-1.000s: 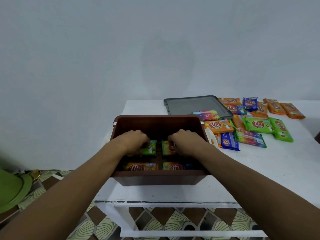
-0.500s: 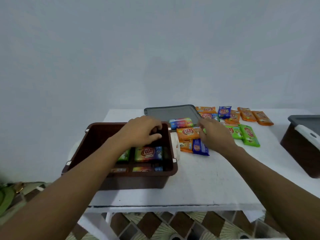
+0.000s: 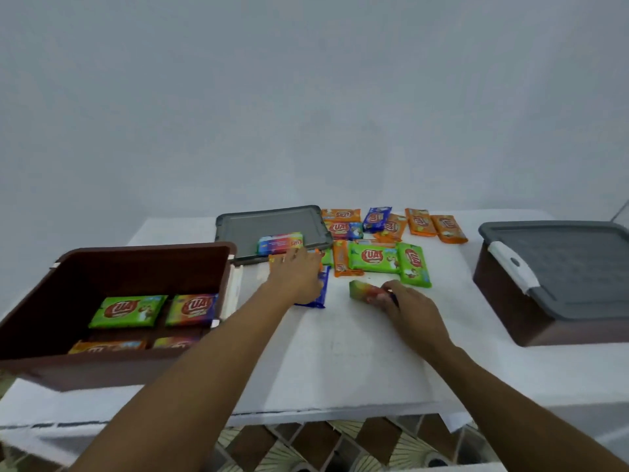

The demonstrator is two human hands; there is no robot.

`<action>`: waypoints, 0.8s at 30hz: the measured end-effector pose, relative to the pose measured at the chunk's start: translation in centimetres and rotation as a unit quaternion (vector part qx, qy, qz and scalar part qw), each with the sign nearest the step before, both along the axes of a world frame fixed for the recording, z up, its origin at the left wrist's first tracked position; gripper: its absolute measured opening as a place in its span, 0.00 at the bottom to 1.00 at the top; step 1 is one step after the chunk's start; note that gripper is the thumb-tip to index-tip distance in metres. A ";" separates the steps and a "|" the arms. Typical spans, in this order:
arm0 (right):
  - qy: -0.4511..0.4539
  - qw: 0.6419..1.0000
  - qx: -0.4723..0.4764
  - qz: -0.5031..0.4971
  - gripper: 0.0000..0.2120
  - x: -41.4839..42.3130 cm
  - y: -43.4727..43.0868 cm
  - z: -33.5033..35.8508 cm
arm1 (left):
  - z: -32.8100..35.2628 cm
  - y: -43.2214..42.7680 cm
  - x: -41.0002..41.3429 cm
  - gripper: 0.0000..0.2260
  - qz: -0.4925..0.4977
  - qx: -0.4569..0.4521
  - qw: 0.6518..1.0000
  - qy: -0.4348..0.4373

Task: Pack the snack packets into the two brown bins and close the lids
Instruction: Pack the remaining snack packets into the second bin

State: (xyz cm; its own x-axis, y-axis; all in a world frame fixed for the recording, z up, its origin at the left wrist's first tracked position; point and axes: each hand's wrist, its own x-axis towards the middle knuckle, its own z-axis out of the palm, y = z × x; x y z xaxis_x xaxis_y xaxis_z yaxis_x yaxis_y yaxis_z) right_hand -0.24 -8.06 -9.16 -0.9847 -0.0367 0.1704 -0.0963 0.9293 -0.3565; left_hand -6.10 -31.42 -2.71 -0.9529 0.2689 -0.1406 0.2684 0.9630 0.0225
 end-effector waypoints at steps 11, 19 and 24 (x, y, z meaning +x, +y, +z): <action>-0.003 0.967 -0.244 -0.074 0.13 0.2 2.4 -1.8 | -3.3 0.5 0.8 0.28 0.016 0.072 0.996 0.050; -0.034 0.968 -0.242 -0.051 0.22 0.6 2.2 -1.1 | -2.8 0.6 1.3 0.48 0.078 0.115 0.990 -0.040; -0.136 0.972 -0.189 -0.025 0.23 0.2 1.9 0.6 | -2.3 1.0 2.2 0.41 0.040 0.039 0.997 -0.058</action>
State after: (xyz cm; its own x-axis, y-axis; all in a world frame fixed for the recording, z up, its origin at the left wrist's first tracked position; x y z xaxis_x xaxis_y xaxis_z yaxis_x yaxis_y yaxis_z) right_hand -0.04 -6.12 -8.58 -0.9942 0.0278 -0.1042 0.0915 0.7282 -0.6793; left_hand -3.94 -30.44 -5.02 -0.9505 0.2063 -0.2325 0.1813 0.9755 0.1244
